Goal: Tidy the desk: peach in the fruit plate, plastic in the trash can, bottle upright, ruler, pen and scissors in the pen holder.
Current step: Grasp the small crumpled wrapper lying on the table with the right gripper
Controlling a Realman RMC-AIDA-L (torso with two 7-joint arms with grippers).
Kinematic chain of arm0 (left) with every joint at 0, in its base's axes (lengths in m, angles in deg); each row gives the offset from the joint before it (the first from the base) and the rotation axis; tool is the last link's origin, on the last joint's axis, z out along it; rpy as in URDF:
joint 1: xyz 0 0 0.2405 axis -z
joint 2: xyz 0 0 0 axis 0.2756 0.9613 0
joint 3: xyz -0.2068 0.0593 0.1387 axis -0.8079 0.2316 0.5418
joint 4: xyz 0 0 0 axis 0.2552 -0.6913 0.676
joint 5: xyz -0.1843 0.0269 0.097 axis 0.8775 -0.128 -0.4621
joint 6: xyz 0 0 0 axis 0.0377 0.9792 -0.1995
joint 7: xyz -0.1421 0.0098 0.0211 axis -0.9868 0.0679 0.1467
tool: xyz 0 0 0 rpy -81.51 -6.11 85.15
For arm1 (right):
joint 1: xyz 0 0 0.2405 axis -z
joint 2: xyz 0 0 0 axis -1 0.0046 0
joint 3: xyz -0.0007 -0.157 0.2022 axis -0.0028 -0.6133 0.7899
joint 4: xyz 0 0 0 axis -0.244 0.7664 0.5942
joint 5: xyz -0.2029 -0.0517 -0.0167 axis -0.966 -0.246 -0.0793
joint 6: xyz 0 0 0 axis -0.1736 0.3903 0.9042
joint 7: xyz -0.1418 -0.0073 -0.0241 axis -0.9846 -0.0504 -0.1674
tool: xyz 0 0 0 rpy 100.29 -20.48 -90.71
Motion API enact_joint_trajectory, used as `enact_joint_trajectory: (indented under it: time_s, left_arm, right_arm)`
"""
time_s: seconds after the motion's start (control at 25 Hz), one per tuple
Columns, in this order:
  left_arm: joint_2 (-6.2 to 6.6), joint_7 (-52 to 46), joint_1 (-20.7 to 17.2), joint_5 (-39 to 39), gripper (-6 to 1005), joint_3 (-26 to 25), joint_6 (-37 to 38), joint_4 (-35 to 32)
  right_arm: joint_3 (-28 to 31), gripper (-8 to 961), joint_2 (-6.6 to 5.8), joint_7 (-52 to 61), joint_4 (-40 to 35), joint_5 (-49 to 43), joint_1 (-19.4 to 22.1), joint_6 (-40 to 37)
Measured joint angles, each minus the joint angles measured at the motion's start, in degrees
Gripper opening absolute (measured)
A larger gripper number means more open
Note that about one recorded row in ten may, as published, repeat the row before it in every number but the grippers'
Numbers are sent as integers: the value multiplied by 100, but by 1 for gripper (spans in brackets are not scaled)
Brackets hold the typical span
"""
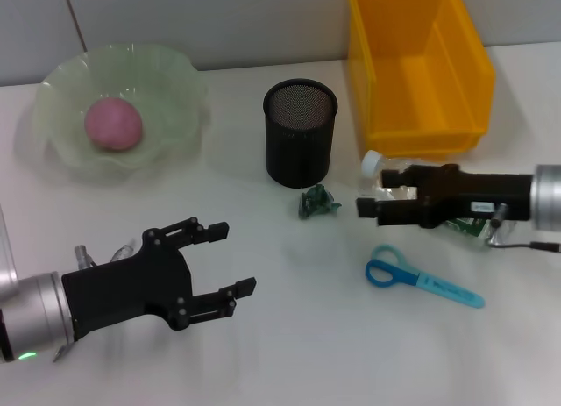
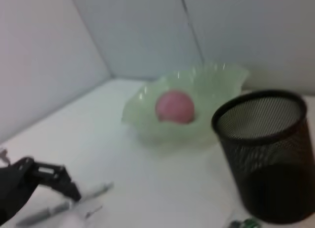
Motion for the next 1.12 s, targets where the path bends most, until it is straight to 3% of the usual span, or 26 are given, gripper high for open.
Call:
enact_joint_trajectory:
  time_s: [0.24,0.36,0.4,0.44,0.6,0.8,1.12]
  left_arm:
    - [-5,13,14,-15,783,-51,-25,0]
    - [-17,26,36,-19,782,-53,-46,0]
    - [-21,31,50,-21,782,-49,-53,0]
    - [-21,31,50,-21,782,-49,-53,0]
    - [-39,41,68,-35,783,-27,-54,2]
    - [-49,44,76,-37,783,-39,-54,2]
    - [-52,51,86,-40,783,-33,-53,1]
  right_arm:
    - [-798,826,-2,1833,-1317,-849,-46,-101]
    - [-868,826,-26,2748,-1642,-1532,-407,-404]
    - [-875,826,-39,3189,-1692,-1934,-732,-608]
    - [-875,826,-39,3189,-1692,-1934,-732,-608]
    - [-1101,825,-15,4194,-1745,-2986,-1504,-751]
    - [-1326,826,-11,4694,-1646,-3405,-1945,-677]
    - [-1435,820,-3,4778,-1155,-3391,-2185,-168]
